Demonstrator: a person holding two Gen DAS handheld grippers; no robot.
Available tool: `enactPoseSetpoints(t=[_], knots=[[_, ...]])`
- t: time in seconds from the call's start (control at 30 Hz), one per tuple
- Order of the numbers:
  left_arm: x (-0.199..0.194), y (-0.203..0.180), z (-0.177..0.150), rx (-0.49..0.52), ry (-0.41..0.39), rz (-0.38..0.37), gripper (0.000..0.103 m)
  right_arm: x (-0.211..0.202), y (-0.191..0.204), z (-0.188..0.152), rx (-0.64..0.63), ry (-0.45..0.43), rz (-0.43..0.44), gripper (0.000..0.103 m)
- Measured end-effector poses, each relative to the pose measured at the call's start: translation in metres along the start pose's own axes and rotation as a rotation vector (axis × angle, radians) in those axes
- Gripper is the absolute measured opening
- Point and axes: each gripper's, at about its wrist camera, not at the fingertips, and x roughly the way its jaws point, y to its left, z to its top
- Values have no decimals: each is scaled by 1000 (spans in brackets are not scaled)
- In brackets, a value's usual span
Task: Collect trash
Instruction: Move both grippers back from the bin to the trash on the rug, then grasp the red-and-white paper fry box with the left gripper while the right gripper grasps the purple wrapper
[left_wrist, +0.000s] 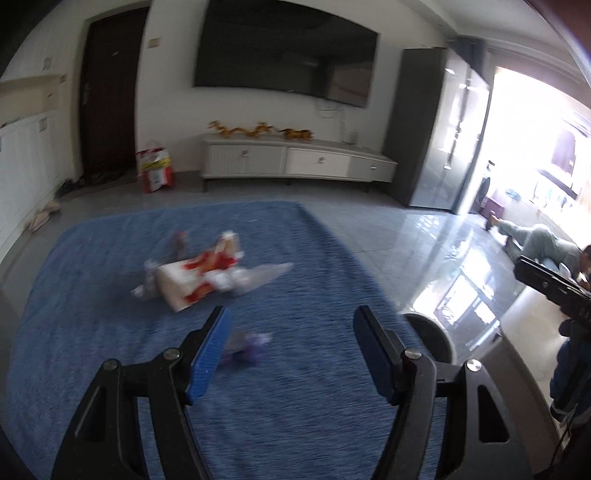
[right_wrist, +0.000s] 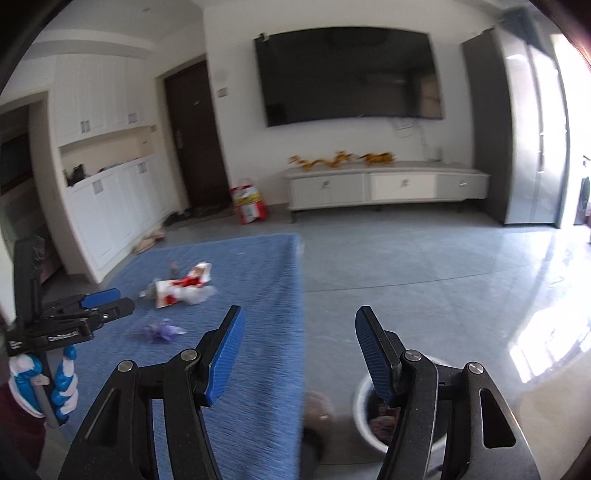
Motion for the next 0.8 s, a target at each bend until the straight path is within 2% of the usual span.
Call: enactPoseSetpoints(t=[0.03, 0.2, 0.47, 0.7, 0.73, 0.8], knots=[[3, 22, -3, -35, 9, 30, 67, 8, 7, 0, -7, 11, 17, 61], [19, 86, -13, -148, 33, 110, 67, 64, 43, 0, -31, 84, 119, 61], [61, 143, -8, -239, 70, 160, 66, 144, 71, 1, -28, 183, 204, 61], [92, 156, -1, -258, 93, 117, 64, 185, 89, -3, -41, 247, 304, 61], [95, 154, -1, -260, 99, 95, 59, 189, 92, -5, -46, 258, 329, 61], [97, 150, -2, -275, 108, 36, 57, 194, 101, -10, -72, 279, 370, 61]])
